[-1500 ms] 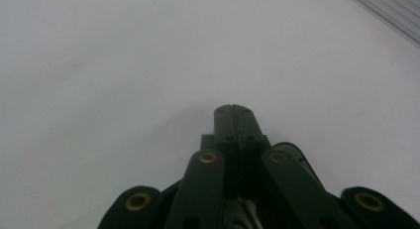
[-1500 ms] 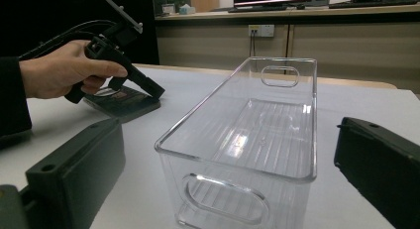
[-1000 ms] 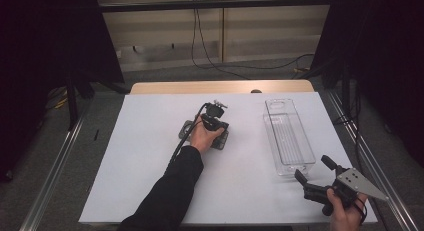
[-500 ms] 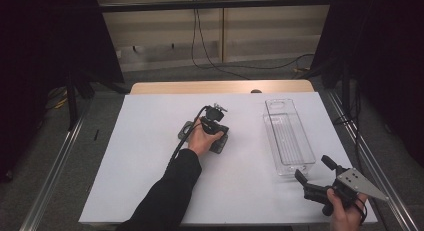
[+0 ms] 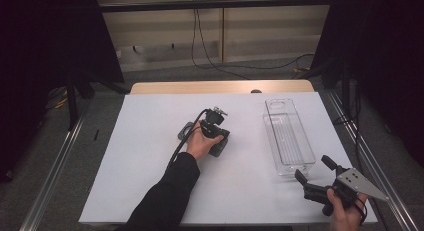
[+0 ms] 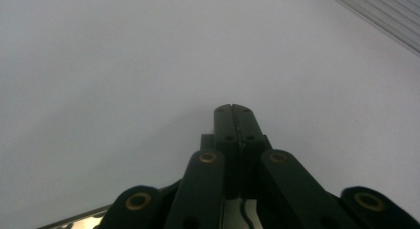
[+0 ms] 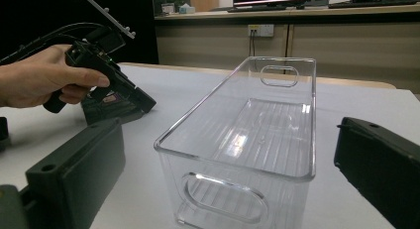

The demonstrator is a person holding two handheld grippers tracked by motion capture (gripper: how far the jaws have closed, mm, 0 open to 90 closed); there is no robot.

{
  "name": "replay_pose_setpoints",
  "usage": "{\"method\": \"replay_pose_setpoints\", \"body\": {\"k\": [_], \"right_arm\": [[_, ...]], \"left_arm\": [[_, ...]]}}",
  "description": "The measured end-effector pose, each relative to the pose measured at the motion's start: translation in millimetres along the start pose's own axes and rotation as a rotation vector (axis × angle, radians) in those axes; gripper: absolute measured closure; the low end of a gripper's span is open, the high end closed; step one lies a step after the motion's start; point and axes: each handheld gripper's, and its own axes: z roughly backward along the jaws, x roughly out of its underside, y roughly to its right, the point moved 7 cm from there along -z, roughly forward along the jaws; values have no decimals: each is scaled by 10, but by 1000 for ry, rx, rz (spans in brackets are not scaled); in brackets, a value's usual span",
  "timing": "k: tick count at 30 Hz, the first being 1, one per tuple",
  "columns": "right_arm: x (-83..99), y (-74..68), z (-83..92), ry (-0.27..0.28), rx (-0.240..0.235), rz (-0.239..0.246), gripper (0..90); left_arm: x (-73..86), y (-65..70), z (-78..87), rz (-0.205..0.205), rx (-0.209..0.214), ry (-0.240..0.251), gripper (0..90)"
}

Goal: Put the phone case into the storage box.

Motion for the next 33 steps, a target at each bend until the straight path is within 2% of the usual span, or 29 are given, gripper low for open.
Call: {"method": "replay_pose_setpoints", "body": {"k": [7, 13, 26, 33], "right_arm": [[-2, -5, -1, 0, -1, -1, 0], [-3, -3, 0, 2, 1, -4, 0], [-4, -3, 3, 2, 2, -4, 0], [-5, -5, 3, 2, 2, -3, 0]], "left_arm": [[41, 50, 26, -7, 7, -8, 900], [102, 99, 65, -12, 30, -5, 900], [257, 188, 188, -55, 47, -28, 900], [348, 231, 257, -63, 60, -34, 900]]}}
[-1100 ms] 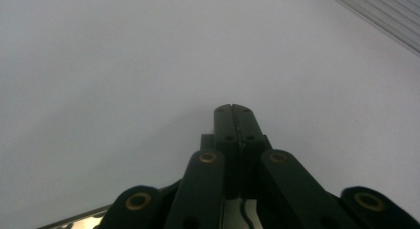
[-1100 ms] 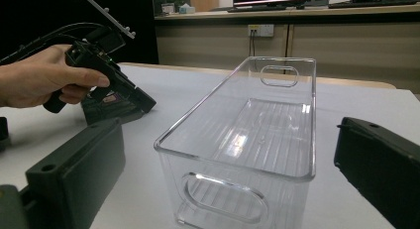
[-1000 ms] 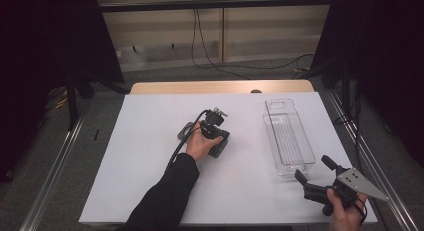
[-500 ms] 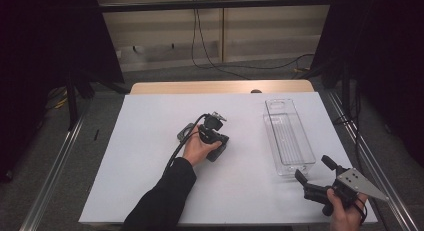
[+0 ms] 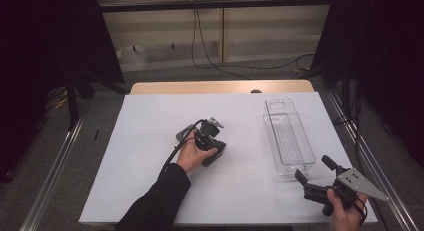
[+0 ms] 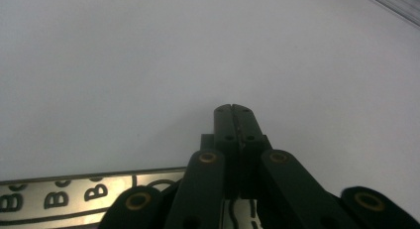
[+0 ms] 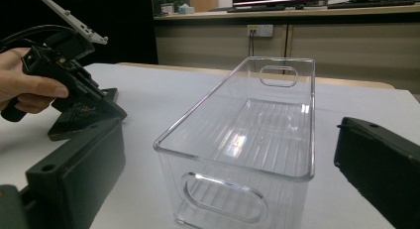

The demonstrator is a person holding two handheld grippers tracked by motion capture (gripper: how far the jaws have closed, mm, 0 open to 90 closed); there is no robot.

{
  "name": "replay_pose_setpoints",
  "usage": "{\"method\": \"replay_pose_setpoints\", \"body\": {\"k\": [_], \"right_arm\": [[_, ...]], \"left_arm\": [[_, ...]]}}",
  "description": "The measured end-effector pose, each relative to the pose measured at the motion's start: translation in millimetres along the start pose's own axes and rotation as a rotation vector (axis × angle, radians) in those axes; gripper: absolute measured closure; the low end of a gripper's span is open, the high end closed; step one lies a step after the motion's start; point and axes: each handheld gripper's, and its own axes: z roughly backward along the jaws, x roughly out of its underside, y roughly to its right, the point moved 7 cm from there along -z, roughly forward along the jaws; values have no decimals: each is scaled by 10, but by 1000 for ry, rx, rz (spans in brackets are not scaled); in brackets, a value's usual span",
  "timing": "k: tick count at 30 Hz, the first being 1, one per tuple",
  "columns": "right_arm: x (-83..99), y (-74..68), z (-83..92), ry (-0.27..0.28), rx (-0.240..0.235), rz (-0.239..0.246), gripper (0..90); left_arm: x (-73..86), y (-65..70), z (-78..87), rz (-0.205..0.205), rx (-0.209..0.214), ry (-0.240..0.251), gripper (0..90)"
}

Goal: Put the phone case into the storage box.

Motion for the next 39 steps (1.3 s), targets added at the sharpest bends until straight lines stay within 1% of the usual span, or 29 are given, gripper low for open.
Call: {"method": "replay_pose_setpoints", "body": {"k": [1, 3, 4, 5, 9, 10, 12, 15, 18, 19, 21, 22, 23, 25, 28, 29, 32, 34, 39], "right_arm": [[0, -1, 0, 0, 0, 0, 0], [0, -2, -1, -1, 0, 0, 0], [-1, -3, -1, 0, 0, 1, 0], [-2, -3, -1, 1, 0, 0, 0], [-1, 1, 0, 0, 1, 0, 0], [0, 1, -1, 0, 1, 0, 0], [0, 0, -1, 0, 1, 0, 0], [0, -1, 0, -1, 1, 0, 0], [1, -1, -2, -2, 2, 0, 0], [2, -1, 0, -4, -1, 3, 0], [2, 0, -2, -3, 1, 3, 0], [2, 0, -1, -3, 2, 3, 0], [2, 0, 0, -4, 0, 4, 0], [2, 0, -1, -3, 1, 4, 0], [3, -1, -1, -4, -1, 4, 0], [3, -1, -1, -4, 0, 4, 0], [4, -2, -2, -4, 0, 6, 0], [4, -2, 0, -3, 1, 6, 0], [4, -1, 3, -3, 2, 5, 0]], "left_arm": [[11, 9, 7, 3, 1, 2, 900], [36, 17, 26, -3, 7, -3, 900], [42, 25, 29, 8, 8, 3, 900], [53, 26, 37, 4, 6, -1, 900], [83, 50, 58, 15, 11, 1, 900], [94, 52, 66, 6, 12, -4, 900], [111, 74, 74, 13, 17, 1, 900], [143, 86, 96, 3, 21, -5, 900], [164, 107, 110, 11, 24, 1, 900], [175, 110, 118, 5, 27, -5, 900], [191, 125, 130, 10, 31, -9, 900], [196, 138, 132, 10, 33, -8, 900], [206, 145, 140, 0, 32, -13, 900], [218, 181, 144, 7, 35, -9, 900], [245, 215, 156, -4, 42, -11, 900], [249, 227, 157, 3, 44, -4, 900], [278, 229, 175, 2, 53, -1, 900], [301, 234, 187, 10, 57, 7, 900], [341, 243, 220, 11, 58, 1, 900]]}}
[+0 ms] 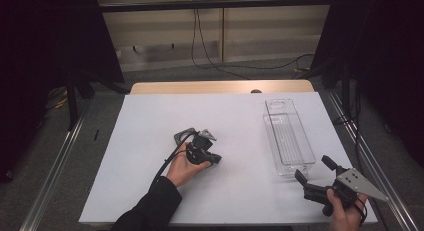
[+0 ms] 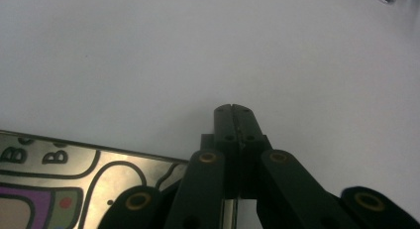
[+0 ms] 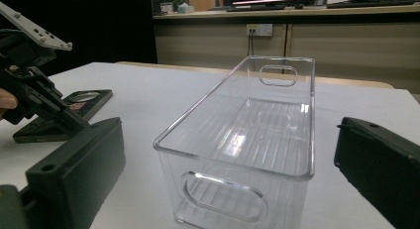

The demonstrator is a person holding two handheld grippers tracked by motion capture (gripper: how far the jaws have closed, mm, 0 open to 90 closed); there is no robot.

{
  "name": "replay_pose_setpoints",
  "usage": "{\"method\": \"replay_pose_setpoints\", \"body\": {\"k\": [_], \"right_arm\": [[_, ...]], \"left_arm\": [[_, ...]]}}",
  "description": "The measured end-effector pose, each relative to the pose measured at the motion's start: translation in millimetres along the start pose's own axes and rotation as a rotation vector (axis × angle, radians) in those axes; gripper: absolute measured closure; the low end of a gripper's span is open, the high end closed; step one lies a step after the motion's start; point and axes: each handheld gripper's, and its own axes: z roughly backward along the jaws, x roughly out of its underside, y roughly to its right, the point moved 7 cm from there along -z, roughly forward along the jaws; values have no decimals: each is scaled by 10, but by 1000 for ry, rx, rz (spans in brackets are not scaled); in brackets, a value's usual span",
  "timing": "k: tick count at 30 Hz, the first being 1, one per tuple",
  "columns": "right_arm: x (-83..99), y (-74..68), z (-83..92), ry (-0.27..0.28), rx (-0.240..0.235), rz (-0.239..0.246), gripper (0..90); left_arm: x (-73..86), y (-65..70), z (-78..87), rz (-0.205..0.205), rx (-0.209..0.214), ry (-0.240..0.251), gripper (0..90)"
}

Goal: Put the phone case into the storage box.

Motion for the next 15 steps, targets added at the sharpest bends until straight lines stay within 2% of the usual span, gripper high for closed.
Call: {"method": "replay_pose_setpoints", "body": {"k": [9, 15], "right_arm": [[1, -4, -1, 0, -2, 3, 0], [3, -5, -3, -2, -3, 2, 0]], "left_arm": [[109, 4, 89, -12, 9, -10, 900], [185, 8, 149, 7, 17, -1, 900]]}}
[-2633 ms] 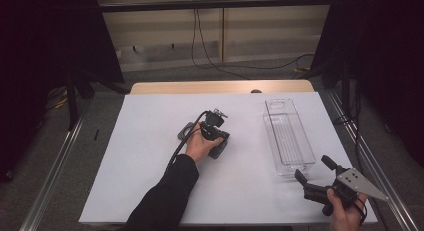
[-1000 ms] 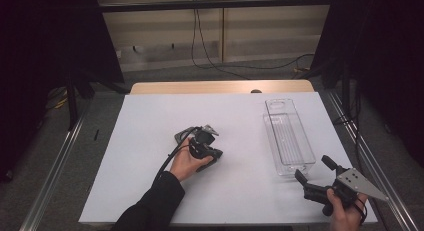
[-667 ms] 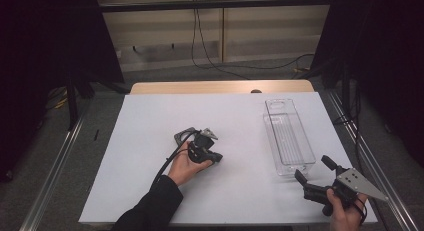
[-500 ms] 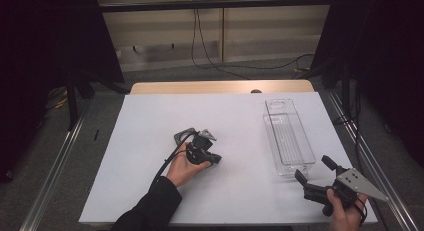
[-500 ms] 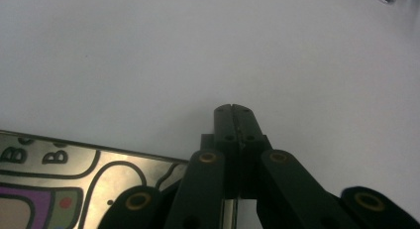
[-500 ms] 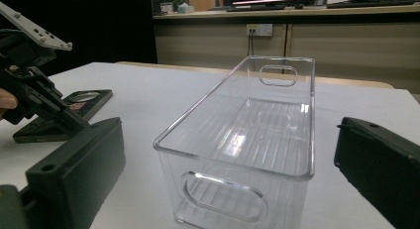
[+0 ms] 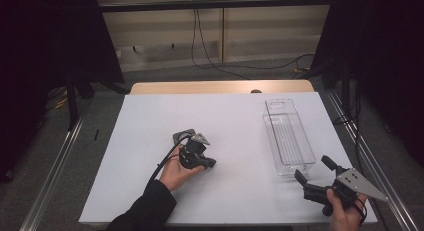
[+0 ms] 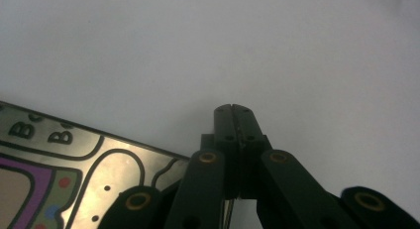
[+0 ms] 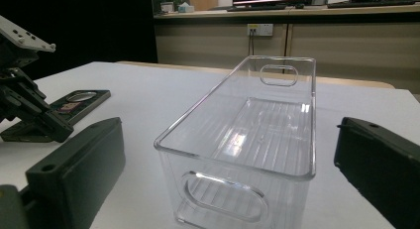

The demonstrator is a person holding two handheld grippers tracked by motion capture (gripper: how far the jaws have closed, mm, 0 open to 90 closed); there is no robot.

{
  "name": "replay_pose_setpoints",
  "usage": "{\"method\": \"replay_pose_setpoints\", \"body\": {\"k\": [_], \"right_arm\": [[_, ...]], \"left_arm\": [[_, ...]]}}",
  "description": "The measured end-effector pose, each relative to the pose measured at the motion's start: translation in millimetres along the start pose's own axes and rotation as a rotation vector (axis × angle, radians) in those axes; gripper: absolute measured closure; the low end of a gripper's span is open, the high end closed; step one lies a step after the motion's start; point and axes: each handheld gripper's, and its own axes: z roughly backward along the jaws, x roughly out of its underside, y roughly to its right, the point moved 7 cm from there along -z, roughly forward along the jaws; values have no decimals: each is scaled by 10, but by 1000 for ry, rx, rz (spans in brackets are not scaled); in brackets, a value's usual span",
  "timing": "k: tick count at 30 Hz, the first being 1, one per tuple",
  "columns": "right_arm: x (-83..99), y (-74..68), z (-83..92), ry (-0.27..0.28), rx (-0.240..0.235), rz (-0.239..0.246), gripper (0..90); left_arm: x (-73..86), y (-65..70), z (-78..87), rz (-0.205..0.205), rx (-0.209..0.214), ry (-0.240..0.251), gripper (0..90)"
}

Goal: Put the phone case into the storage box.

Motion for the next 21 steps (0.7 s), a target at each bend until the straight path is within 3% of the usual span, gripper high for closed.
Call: {"method": "replay_pose_setpoints", "body": {"k": [21], "right_arm": [[1, -6, 2, 0, -5, 1, 0]], "left_arm": [[306, -63, 270, 36, 4, 9, 900]]}}
